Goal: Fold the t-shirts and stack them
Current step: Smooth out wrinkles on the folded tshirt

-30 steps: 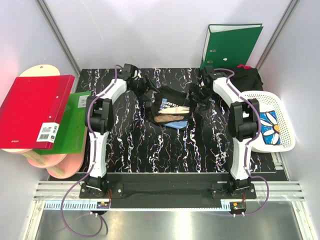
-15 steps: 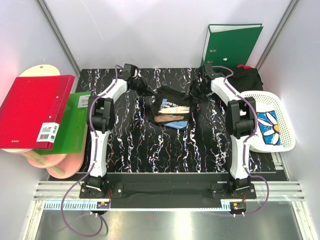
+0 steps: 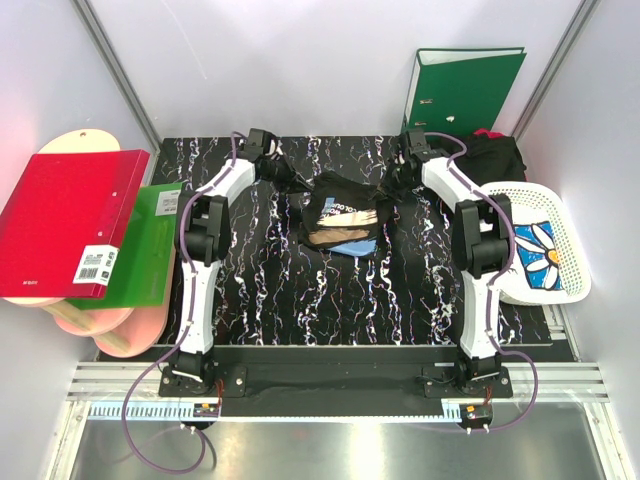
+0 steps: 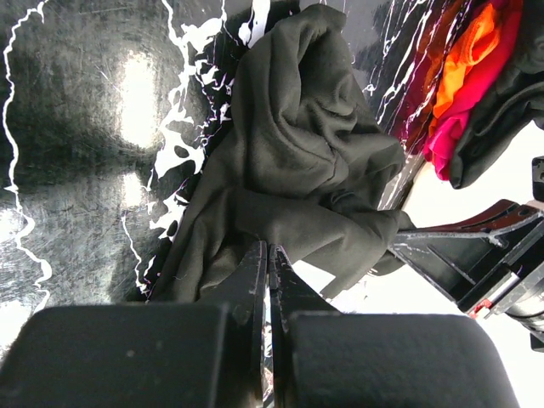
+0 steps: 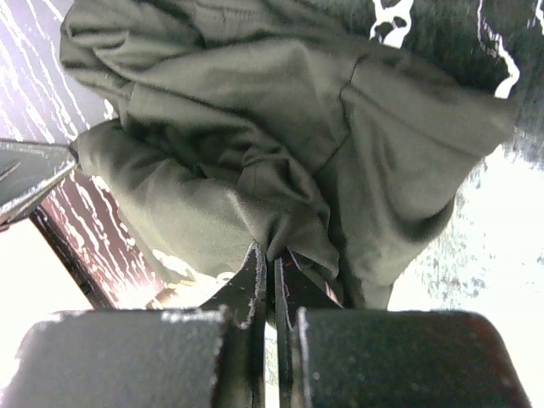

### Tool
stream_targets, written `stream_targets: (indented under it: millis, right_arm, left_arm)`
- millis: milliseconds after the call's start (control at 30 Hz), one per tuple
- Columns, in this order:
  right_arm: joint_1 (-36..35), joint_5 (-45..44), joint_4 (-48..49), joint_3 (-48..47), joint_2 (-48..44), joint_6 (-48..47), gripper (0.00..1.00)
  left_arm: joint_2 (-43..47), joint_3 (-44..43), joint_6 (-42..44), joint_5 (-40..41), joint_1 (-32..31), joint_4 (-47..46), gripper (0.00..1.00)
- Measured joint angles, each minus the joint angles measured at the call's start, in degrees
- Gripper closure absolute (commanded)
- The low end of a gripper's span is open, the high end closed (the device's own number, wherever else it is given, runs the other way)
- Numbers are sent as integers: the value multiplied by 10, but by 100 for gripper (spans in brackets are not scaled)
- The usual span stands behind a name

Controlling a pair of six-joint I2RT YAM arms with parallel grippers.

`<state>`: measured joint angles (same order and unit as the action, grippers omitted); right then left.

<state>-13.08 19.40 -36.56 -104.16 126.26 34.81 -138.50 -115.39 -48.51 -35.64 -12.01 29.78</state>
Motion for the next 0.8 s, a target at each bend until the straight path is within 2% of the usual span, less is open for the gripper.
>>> stream_targets:
  millis: [400, 600, 800]
  right_arm:
    - [0, 7, 37, 66, -100, 0, 100]
    - [0, -3, 53, 70, -105, 0, 100]
    - [0, -38, 54, 84, -105, 2, 100]
  left_arm:
    - [67, 0, -28, 9, -4, -42, 100]
    - [83, 0, -60, 9, -11, -103, 100]
    - [76, -1, -84, 2, -18, -123, 100]
